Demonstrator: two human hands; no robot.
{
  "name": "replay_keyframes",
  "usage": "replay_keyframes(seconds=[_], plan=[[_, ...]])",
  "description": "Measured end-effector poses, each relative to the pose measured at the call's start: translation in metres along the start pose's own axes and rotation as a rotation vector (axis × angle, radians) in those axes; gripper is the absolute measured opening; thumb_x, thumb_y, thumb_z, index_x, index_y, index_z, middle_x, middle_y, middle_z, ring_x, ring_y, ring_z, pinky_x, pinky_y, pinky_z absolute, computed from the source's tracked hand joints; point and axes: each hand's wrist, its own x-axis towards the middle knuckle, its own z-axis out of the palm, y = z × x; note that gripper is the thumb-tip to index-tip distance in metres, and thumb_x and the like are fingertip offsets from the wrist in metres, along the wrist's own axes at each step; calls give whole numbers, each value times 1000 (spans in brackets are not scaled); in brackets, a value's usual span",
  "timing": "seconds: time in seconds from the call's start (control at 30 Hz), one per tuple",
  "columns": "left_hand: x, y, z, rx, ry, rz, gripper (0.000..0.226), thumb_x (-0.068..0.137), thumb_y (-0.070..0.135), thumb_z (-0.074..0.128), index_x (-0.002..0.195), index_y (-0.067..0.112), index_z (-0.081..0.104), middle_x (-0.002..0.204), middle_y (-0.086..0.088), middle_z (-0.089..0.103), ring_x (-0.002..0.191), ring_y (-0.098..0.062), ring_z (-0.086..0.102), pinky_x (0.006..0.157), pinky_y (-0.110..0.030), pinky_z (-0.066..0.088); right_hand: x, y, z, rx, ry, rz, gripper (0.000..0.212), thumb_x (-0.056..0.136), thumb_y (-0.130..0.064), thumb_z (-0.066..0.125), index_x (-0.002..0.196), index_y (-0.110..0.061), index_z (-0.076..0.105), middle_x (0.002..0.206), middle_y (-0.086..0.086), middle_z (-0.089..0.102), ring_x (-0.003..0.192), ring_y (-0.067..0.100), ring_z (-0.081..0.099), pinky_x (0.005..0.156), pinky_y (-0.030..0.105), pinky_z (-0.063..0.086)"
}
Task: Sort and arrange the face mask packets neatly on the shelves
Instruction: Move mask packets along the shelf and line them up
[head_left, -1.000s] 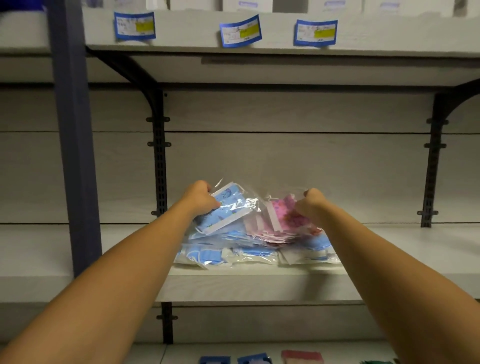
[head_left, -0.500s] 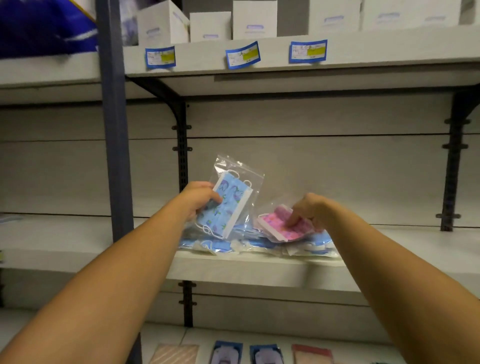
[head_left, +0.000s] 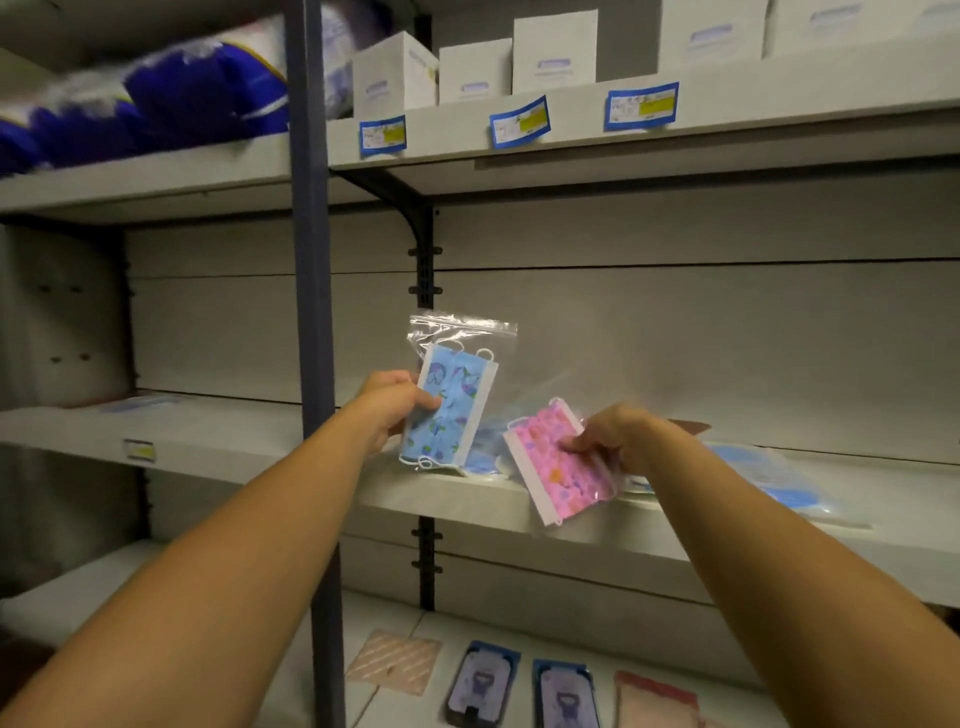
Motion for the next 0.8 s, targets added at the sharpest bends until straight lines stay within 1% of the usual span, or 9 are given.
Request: replay_keyframes(seconds=[0.13,0.23,0.27,0.33,0.43,0.5,0.6,0.67,0.8], plan=[[-19,-11,-15,-43,70,48,26,87,-4,72,111,2,66,105,-11,73,91,-25,72,74,-39,61,-11,4,7,103,92,-235,27,76,-10,87,89,-6,64,82,9,68,68,20,62,60,32,54],[-26,-14,-32,-44,141,86,28,86,-3,73,111,9,66,108,-8,72,97,-26,71,81,-43,61,-17,1,18,119,85,-334,27,79,-7,84,98,-6,64,82,7,66,65,15,59,44,21,47],[-26,-14,-38,-49,158,100,29,86,-3,74,112,9,66,109,-8,72,100,-27,71,83,-44,61,-15,-1,21,117,84,-367,30,80,-8,84,103,-4,65,86,8,67,69,15,60,46,21,48],[-29,-14,-52,-56,205,127,27,85,-3,74,107,11,67,106,-8,72,99,-27,71,85,-46,60,-15,-8,31,157,64,-436,39,79,-8,84,113,-4,65,98,8,69,81,16,63,65,26,54],[-38,-10,-71,-62,272,160,21,86,-5,72,98,11,65,96,-4,71,86,-22,70,78,-39,58,-22,-25,54,234,-12,-514,52,79,-6,82,127,-10,62,103,7,69,93,19,65,84,38,55],[-41,-9,-87,-65,298,165,19,86,-6,72,96,8,65,95,-7,71,86,-23,70,79,-40,58,-24,-38,72,238,-31,-547,48,81,-8,81,125,-8,65,107,4,70,95,18,65,81,35,53],[-46,-14,-119,-47,333,154,16,86,-5,73,96,5,67,102,-12,73,90,-28,71,81,-43,60,-27,-57,100,181,-9,-599,24,82,-15,82,104,-11,74,101,3,72,92,18,66,70,31,54],[-50,-19,-143,-18,352,137,22,86,-2,74,106,3,67,104,-11,73,93,-28,72,79,-42,61,-27,-67,121,148,28,-613,16,81,-18,84,94,-17,75,96,1,74,92,18,68,77,38,58],[-55,-30,-193,7,396,96,29,85,0,76,112,2,67,106,-12,73,95,-30,72,82,-47,61,-31,-90,169,192,10,-613,14,83,-17,81,94,-18,72,97,2,72,94,19,68,84,44,60]])
